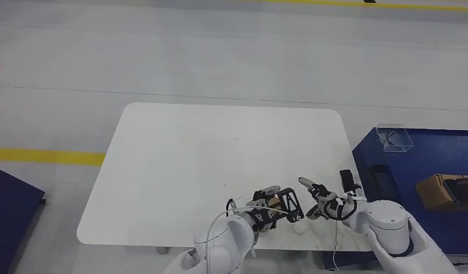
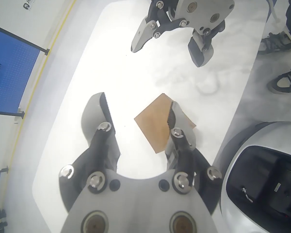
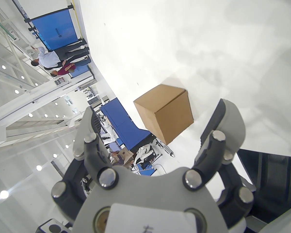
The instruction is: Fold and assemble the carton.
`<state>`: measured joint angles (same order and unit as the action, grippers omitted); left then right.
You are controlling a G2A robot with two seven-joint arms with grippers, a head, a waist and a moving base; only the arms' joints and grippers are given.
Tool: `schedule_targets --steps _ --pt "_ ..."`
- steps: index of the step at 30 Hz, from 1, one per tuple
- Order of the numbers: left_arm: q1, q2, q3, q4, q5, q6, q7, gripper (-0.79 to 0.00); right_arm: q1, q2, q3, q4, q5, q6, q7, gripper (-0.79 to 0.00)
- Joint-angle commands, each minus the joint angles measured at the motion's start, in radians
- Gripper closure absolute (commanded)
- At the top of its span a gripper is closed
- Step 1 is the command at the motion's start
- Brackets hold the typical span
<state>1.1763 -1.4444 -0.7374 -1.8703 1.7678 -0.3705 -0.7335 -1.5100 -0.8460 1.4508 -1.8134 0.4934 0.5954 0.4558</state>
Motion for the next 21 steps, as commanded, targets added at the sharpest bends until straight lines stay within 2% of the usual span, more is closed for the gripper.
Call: schedule_targets --steps 1,3,6,10,16,21 --pt "0.027 -0.001 -0.023 0.008 -0.158 -0.002 0.132 0.000 -0.007 -0.005 0.025 0.000 0.054 -0.031 -0.027 -0.785" --pt "0.019 0.002 -0.072 0.061 -0.210 -0.008 0.204 0.000 -0.020 -0.008 0.063 -0.006 0.103 -0.068 -0.048 -0.785" --pt "0.023 0.002 -0.100 0.141 -0.304 -0.024 0.347 0.000 -0.057 -0.013 0.112 -0.022 0.167 -0.128 -0.061 -0.785" --pt "0.009 0.002 -0.138 0.248 -0.353 -0.027 0.503 0.000 -0.071 -0.013 0.127 -0.026 0.185 -0.133 -0.040 -0.785" --pt "-0.001 0.006 -0.129 0.352 -0.318 -0.057 0.564 0.000 -0.071 -0.013 0.127 -0.026 0.185 -0.133 -0.040 -0.785" --pt "-0.006 0.004 -0.119 0.413 -0.320 -0.053 0.536 0.000 -0.071 -0.013 0.127 -0.026 0.185 -0.133 -0.040 -0.785"
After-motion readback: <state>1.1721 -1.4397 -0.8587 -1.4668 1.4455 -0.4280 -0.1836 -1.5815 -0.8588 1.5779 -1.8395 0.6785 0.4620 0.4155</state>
